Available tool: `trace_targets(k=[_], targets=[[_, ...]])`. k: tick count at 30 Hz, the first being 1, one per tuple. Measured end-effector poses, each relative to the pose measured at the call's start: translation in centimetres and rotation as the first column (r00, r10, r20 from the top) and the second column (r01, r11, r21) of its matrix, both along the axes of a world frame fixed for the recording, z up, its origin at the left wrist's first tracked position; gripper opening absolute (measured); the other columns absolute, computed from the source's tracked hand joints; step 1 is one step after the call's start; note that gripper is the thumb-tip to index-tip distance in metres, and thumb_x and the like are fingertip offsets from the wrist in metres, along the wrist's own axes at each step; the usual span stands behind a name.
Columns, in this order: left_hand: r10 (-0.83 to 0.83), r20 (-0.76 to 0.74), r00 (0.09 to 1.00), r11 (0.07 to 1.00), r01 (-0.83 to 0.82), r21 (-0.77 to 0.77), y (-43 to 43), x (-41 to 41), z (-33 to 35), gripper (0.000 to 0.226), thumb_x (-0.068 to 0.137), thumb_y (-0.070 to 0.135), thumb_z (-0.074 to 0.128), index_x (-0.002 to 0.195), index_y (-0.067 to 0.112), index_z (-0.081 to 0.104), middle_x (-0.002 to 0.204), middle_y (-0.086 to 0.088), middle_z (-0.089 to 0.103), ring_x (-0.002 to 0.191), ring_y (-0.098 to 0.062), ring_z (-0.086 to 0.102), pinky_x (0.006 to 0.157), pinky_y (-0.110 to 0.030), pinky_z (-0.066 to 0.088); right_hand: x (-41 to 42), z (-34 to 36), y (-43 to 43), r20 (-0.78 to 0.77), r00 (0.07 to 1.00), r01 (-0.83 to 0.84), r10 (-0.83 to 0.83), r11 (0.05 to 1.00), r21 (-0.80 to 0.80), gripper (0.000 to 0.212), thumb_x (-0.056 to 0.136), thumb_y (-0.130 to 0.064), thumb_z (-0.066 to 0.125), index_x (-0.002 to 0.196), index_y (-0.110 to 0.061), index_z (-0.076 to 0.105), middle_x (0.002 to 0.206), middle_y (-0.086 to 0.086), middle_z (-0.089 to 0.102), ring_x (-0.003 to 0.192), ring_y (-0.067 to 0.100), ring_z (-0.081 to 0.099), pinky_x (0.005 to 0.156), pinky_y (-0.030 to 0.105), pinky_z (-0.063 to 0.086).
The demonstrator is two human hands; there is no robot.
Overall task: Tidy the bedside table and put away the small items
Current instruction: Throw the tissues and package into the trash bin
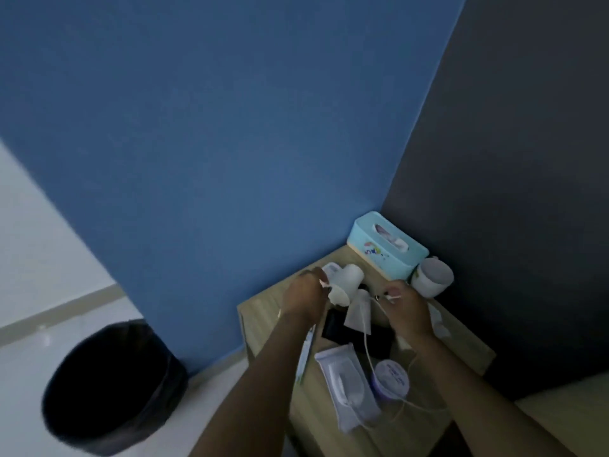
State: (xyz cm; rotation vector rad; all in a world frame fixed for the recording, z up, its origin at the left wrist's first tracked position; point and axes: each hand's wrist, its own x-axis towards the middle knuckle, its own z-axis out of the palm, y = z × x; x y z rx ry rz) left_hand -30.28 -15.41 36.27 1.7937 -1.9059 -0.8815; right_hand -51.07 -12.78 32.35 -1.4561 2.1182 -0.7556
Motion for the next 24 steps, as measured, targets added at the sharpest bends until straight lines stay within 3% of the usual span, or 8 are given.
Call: trace_targets(k=[5, 11, 16, 20, 24], targets=[[0.162, -0.074, 0.984, 0.978, -0.170, -0.119, 10.6, -1.3, -3.3, 0.035, 0.091, 0.025, 0.058, 0.120, 0.005, 0.058, 0.114, -0.018, 0.066, 0.111, -0.032, 0.060, 0.091, -0.034, 0.046, -1.8, -2.7, 7.3, -0.062, 0.995, -0.091, 0.081, 0.980, -0.175, 0.015, 0.082, -0.017, 0.067, 0.095, -0.009, 0.066, 0.097, 0.012, 0.071, 0.092, 0.029, 0.065, 0.069, 0.025, 0.040], [0.235, -0.022, 0.972, 0.970, -0.236, -0.059, 19.1, -2.4, -4.3, 0.037, 0.088, 0.025, 0.061, 0.119, 0.006, 0.053, 0.112, -0.018, 0.066, 0.104, -0.035, 0.061, 0.085, -0.039, 0.049, -5.3, -4.3, 15.2, -0.001, 0.996, -0.091, 0.091, 0.995, -0.030, 0.016, 0.077, -0.020, 0.068, 0.091, -0.014, 0.065, 0.097, 0.011, 0.072, 0.091, 0.031, 0.065, 0.072, 0.033, 0.049], [0.250, -0.036, 0.967, 0.963, -0.253, -0.096, 18.5, -4.2, -2.9, 0.045, 0.087, 0.026, 0.062, 0.124, 0.005, 0.048, 0.122, -0.020, 0.058, 0.108, -0.037, 0.057, 0.085, -0.044, 0.051, -8.0, -3.4, 14.6, 0.033, 0.996, -0.085, 0.087, 0.995, -0.057, 0.030, 0.076, -0.026, 0.072, 0.102, -0.014, 0.062, 0.106, 0.009, 0.069, 0.096, 0.028, 0.064, 0.077, 0.032, 0.051], [0.261, -0.029, 0.965, 0.961, -0.262, -0.091, 16.1, -6.3, -2.2, 0.061, 0.086, 0.027, 0.065, 0.136, 0.004, 0.039, 0.133, -0.022, 0.048, 0.118, -0.039, 0.051, 0.095, -0.038, 0.042, -10.0, -2.8, 12.2, 0.047, 0.997, -0.062, 0.063, 0.998, -0.026, 0.037, 0.076, -0.031, 0.072, 0.107, -0.015, 0.060, 0.114, 0.009, 0.066, 0.101, 0.026, 0.062, 0.080, 0.031, 0.050], [0.291, -0.057, 0.955, 0.955, -0.293, -0.038, 11.3, -7.9, -2.2, 0.062, 0.084, 0.023, 0.067, 0.135, 0.002, 0.039, 0.136, -0.024, 0.041, 0.119, -0.040, 0.048, 0.095, -0.032, 0.036, -11.5, -2.3, 7.8, 0.043, 0.999, -0.003, 0.003, 1.000, 0.000, 0.041, 0.077, -0.039, 0.068, 0.109, -0.016, 0.058, 0.117, 0.014, 0.062, 0.103, 0.032, 0.060, 0.082, 0.035, 0.052]])
